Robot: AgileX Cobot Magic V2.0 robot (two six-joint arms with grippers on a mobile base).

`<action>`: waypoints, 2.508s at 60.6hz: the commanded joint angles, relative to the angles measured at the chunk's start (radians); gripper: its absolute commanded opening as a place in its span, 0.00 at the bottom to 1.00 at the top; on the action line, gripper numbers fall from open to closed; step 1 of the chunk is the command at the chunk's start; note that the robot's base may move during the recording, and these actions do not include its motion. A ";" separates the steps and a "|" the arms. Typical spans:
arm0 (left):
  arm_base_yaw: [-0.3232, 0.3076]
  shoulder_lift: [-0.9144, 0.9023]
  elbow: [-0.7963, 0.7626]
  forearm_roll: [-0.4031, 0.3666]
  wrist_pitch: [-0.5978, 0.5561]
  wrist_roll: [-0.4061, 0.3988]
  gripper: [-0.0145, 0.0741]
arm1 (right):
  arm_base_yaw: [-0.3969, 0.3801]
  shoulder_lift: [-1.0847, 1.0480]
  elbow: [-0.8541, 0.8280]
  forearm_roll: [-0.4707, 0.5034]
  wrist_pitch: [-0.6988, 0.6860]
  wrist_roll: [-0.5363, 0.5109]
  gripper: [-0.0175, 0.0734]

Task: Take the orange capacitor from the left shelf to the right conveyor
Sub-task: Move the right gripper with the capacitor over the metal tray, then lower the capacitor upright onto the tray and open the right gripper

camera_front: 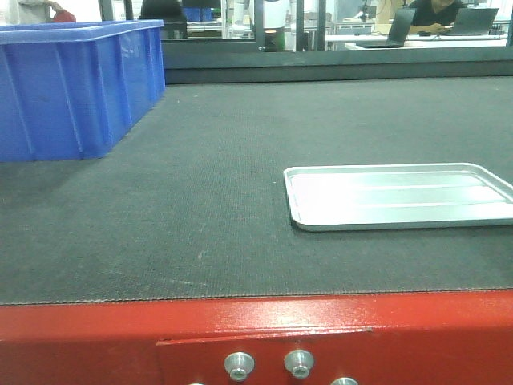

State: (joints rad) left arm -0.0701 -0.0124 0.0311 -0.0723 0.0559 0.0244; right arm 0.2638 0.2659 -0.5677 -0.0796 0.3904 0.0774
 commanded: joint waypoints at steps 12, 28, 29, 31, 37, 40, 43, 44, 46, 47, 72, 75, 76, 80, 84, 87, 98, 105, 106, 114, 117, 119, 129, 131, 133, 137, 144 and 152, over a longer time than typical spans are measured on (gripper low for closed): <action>0.000 -0.011 -0.004 -0.002 -0.085 0.000 0.02 | -0.001 0.012 -0.029 -0.010 -0.093 -0.003 0.35; 0.000 -0.011 -0.004 -0.002 -0.085 0.000 0.02 | -0.001 0.012 -0.029 -0.002 -0.089 -0.003 0.35; 0.000 -0.011 -0.004 -0.002 -0.085 0.000 0.02 | -0.001 0.013 -0.029 -0.002 -0.090 -0.003 0.35; 0.000 -0.011 -0.004 -0.002 -0.085 0.000 0.02 | -0.001 0.020 -0.029 -0.002 -0.091 -0.003 0.35; 0.000 -0.011 -0.004 -0.002 -0.085 0.000 0.02 | -0.001 0.092 -0.032 0.005 -0.101 -0.003 0.35; 0.000 -0.011 -0.004 -0.002 -0.085 0.000 0.02 | -0.001 0.151 -0.041 0.011 -0.106 -0.003 0.35; 0.000 -0.011 -0.004 -0.002 -0.085 0.000 0.02 | -0.001 0.229 -0.056 0.017 -0.128 -0.003 0.35; 0.000 -0.011 -0.004 -0.002 -0.085 0.000 0.02 | 0.001 0.260 -0.061 0.020 -0.139 -0.003 0.35; 0.000 -0.011 -0.004 -0.002 -0.085 0.000 0.02 | 0.003 0.310 -0.068 0.022 -0.165 -0.003 0.35; 0.000 -0.011 -0.004 -0.002 -0.085 0.000 0.02 | 0.004 0.330 -0.072 0.022 -0.187 -0.003 0.35; 0.000 -0.011 -0.004 -0.002 -0.085 0.000 0.02 | 0.009 0.883 -0.018 0.022 -0.817 -0.003 0.35; 0.000 -0.011 -0.004 -0.002 -0.085 0.000 0.02 | 0.009 0.948 0.017 0.022 -0.925 -0.003 0.35; 0.000 -0.011 -0.004 -0.002 -0.085 0.000 0.02 | 0.009 0.965 0.026 0.022 -0.956 -0.003 0.35; 0.000 -0.011 -0.004 -0.002 -0.085 0.000 0.02 | 0.009 1.039 0.066 0.022 -1.101 -0.003 0.35; 0.000 -0.011 -0.004 -0.002 -0.085 0.000 0.02 | 0.009 1.121 0.100 0.022 -1.243 -0.003 0.35; 0.000 -0.011 -0.004 -0.002 -0.085 0.000 0.02 | 0.009 1.180 0.113 0.022 -1.323 -0.003 0.35; 0.000 -0.011 -0.004 -0.002 -0.085 0.000 0.02 | 0.006 1.372 0.118 0.022 -1.526 -0.004 0.35; 0.000 -0.011 -0.004 -0.002 -0.085 0.000 0.02 | 0.006 1.436 0.118 0.022 -1.572 -0.028 0.35; 0.000 -0.011 -0.004 -0.002 -0.085 0.000 0.02 | 0.005 1.443 0.117 0.022 -1.573 -0.029 0.35; 0.000 -0.011 -0.004 -0.002 -0.085 0.000 0.02 | -0.025 1.486 0.115 0.022 -1.587 -0.029 0.35; 0.000 -0.011 -0.004 -0.002 -0.085 0.000 0.02 | -0.039 1.493 0.115 0.021 -1.587 -0.029 0.35; 0.000 -0.011 -0.004 -0.002 -0.085 0.000 0.02 | -0.049 1.496 0.115 0.021 -1.586 -0.029 0.35; 0.000 -0.011 -0.004 -0.002 -0.085 0.000 0.02 | -0.083 1.496 0.113 -0.037 -1.586 -0.029 0.35; 0.000 -0.011 -0.004 -0.002 -0.085 0.000 0.02 | -0.085 1.496 0.112 -0.048 -1.583 -0.029 0.35; 0.000 -0.011 -0.004 -0.002 -0.085 0.000 0.02 | -0.086 1.496 0.111 -0.057 -1.579 -0.029 0.35; 0.000 -0.011 -0.004 -0.002 -0.085 0.000 0.02 | -0.086 1.496 0.111 -0.061 -1.569 -0.029 0.38; 0.000 -0.011 -0.004 -0.002 -0.085 0.000 0.02 | -0.086 1.496 0.111 -0.061 -1.559 -0.029 0.57; 0.000 -0.011 -0.004 -0.002 -0.085 0.000 0.02 | -0.086 1.490 0.111 -0.064 -1.556 -0.028 0.86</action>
State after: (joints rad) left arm -0.0701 -0.0124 0.0311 -0.0723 0.0559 0.0244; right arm 0.1857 1.7966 -0.4379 -0.1314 -1.0934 0.0585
